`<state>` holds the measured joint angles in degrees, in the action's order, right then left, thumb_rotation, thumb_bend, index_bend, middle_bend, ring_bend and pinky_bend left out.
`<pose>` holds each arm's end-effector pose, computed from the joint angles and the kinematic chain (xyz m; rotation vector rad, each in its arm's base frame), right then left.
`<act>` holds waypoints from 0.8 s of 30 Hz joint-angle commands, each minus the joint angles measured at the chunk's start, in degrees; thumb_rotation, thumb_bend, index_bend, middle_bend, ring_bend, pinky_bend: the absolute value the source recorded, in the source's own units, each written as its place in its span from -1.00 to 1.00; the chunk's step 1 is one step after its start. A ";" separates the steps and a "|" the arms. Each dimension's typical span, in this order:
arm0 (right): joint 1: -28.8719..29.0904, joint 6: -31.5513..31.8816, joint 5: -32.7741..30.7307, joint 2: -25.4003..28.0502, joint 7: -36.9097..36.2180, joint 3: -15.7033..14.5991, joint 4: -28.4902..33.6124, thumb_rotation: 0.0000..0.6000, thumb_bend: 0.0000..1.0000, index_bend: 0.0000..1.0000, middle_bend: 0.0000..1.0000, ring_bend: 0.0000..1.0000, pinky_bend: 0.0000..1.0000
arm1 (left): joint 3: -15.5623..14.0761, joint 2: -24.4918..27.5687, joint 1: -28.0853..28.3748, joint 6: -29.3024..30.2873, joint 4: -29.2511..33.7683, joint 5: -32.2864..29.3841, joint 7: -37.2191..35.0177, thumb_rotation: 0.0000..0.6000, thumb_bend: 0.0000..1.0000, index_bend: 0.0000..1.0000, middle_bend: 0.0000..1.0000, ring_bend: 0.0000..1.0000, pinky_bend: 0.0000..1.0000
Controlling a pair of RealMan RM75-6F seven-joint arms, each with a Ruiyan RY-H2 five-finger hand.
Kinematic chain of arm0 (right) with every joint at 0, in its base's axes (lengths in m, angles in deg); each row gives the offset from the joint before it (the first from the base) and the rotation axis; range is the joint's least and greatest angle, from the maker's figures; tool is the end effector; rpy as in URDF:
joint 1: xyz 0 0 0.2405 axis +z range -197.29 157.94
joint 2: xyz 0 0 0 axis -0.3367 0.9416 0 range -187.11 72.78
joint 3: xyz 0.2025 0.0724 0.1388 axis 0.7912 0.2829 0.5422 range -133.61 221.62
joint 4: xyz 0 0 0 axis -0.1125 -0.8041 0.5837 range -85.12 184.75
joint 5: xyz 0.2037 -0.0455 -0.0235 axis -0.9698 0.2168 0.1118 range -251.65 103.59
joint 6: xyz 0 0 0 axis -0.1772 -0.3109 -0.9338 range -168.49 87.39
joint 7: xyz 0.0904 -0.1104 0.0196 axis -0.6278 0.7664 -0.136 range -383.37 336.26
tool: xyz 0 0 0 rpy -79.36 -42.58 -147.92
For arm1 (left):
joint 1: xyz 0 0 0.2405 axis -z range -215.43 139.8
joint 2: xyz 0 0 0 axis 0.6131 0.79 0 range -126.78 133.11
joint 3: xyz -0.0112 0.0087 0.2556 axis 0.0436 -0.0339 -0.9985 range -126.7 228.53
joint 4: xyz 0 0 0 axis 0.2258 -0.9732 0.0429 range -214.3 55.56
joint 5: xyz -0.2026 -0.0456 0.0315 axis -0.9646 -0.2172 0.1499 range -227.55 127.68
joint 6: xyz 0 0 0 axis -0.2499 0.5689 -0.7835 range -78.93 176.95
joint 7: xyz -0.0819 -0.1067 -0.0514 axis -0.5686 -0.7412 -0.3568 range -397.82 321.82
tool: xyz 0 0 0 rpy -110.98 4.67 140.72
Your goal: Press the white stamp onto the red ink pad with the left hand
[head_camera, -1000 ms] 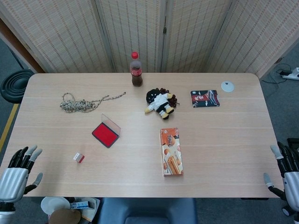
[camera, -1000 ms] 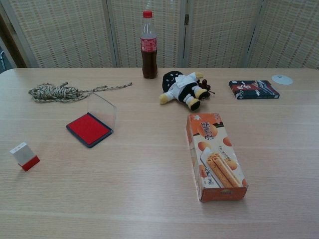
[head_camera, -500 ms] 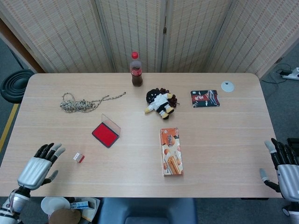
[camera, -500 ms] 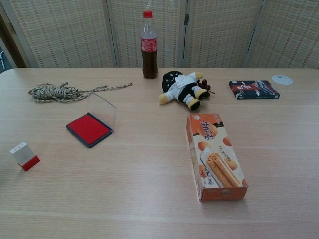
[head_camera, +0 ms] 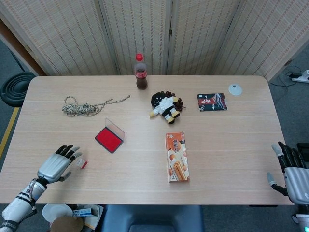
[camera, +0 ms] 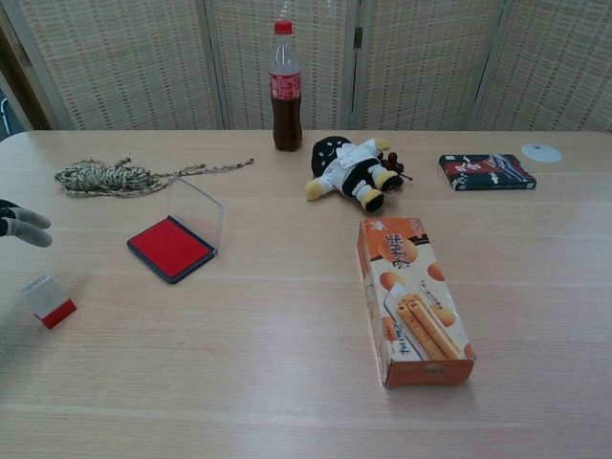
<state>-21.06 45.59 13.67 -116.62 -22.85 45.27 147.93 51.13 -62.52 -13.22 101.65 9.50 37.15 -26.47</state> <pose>-0.3114 -0.1409 0.1725 1.3533 -0.9699 0.8409 -0.2849 0.2573 0.0802 -2.0169 -0.8139 -0.5332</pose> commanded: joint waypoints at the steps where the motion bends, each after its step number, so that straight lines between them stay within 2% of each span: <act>1: 0.10 -0.15 -0.04 -0.02 -0.05 -0.02 -0.06 1.00 -0.24 -0.96 -1.00 -1.00 -1.00 | 0.15 -1.23 1.24 -1.57 -0.80 -1.45 -0.65 1.00 -0.30 -0.66 -1.00 -1.00 -0.82; 14: 0.38 -0.20 0.57 0.75 -2.19 -0.43 -0.38 1.00 -0.24 -0.96 -1.00 -1.00 -1.00 | 0.32 -4.31 4.71 -5.71 -3.33 -5.97 -0.26 1.00 -0.30 -0.61 -1.00 -1.00 -0.82; 24: 0.45 -0.16 0.87 0.91 -2.47 -0.72 -0.40 1.00 -0.24 -0.96 -1.00 -1.00 -1.00 | -0.77 -5.22 5.21 -5.89 -4.96 -7.32 0.02 1.00 -0.30 -0.55 -0.97 -1.00 -0.82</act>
<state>-20.61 45.44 14.55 -115.71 -25.32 44.55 147.53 50.42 -67.70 -8.04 95.74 4.60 29.86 -26.47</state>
